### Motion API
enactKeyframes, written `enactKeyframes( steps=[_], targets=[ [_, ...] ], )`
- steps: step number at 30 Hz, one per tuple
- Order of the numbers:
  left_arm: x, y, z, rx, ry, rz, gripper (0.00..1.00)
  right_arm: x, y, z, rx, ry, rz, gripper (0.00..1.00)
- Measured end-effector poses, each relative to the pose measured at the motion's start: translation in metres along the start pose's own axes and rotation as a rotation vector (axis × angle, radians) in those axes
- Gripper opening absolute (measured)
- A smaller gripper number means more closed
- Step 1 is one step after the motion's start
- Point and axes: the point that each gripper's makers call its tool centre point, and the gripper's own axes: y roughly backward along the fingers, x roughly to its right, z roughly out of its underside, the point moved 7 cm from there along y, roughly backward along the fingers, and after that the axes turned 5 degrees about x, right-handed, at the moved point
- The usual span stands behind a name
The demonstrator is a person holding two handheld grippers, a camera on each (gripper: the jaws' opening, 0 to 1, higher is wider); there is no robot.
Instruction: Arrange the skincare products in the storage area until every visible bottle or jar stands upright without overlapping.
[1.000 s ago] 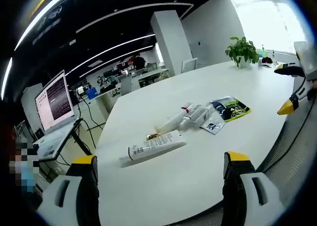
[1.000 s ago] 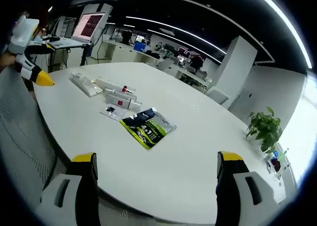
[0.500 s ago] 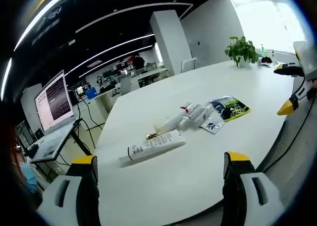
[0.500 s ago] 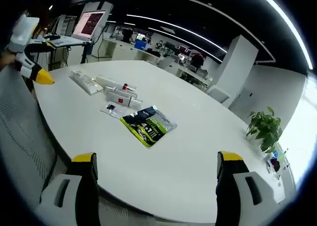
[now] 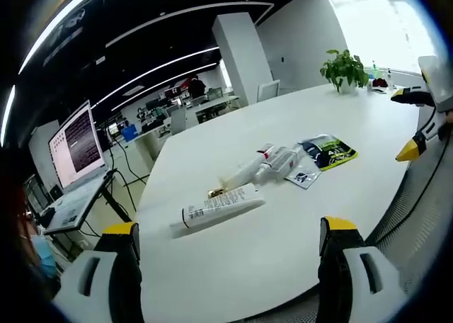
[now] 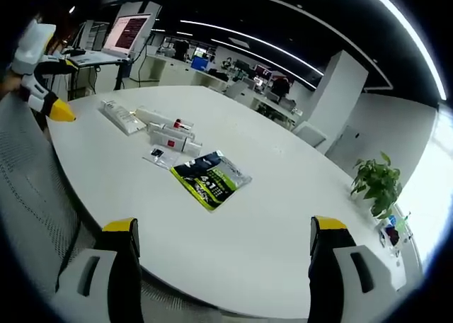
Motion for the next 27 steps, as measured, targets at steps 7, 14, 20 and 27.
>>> enactKeyframes(
  steps=[7,14,20,27],
  targets=[
    [0.0005,-0.0002,0.0003,-0.006,-0.003,0.005,0.99,0.0002,-0.0006,0.0007,-0.002,0.001,0.001,1.00],
    [0.0002,-0.0003,0.0003,-0.009,-0.007,0.002,0.99,0.0012,-0.0006,0.0000,0.004,0.001,0.007,1.00],
    [0.0000,0.0002,-0.0011,0.004,-0.011,0.001,0.99,0.0032,-0.0001,-0.0002,0.007,0.000,0.017,1.00],
    [-0.0006,0.0000,-0.0013,0.015,-0.013,-0.007,0.99,0.0045,-0.0017,0.0015,-0.001,0.003,0.018,1.00]
  ],
)
